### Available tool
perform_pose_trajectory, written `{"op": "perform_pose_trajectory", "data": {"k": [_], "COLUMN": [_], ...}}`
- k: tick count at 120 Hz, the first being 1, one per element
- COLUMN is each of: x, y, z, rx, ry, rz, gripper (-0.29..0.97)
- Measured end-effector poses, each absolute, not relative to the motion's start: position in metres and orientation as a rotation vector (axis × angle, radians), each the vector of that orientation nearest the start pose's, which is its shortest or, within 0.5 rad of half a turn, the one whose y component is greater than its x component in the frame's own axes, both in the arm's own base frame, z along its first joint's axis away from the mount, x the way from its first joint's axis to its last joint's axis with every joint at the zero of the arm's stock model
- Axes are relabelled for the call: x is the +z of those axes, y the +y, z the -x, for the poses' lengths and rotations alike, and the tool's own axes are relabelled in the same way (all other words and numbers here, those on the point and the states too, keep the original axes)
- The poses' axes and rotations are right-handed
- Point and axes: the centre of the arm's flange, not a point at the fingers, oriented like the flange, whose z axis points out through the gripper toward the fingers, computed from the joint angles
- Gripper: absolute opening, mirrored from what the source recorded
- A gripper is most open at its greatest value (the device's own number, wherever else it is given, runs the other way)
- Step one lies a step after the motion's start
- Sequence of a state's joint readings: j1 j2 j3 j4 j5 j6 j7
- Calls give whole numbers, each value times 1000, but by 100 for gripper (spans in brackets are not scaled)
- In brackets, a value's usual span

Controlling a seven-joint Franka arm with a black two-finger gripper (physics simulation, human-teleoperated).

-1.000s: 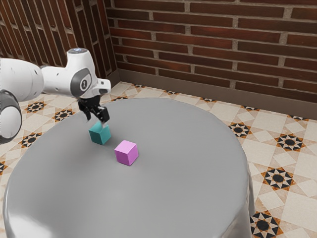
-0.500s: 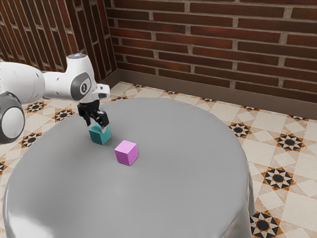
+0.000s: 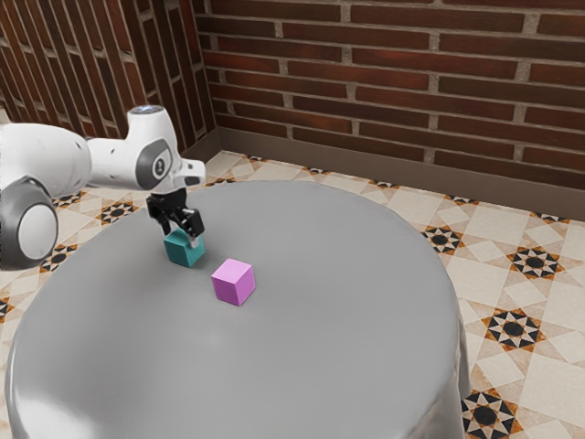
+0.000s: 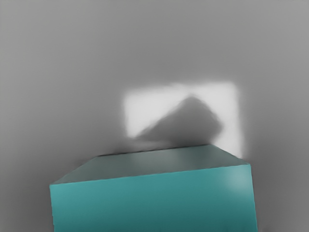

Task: Pick up the blue block with one arm, and put the blue block on the pink block with one arm

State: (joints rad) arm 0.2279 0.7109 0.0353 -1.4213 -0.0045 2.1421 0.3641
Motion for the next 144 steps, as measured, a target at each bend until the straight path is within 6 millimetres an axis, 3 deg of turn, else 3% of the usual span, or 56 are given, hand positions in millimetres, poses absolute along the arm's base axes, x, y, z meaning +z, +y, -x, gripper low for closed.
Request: {"op": "perform_pose_trajectory", "data": {"k": [65,105,136,144], "x": [259,259,268,283], "y": [184,183,182,179], "z": [-710,-710,-712,-712], "rx": [11,11,-10,-38], "ry": [171,172,167,169], "rz": [3115,3112,3109,3110], "gripper": [67,44,38,38]}}
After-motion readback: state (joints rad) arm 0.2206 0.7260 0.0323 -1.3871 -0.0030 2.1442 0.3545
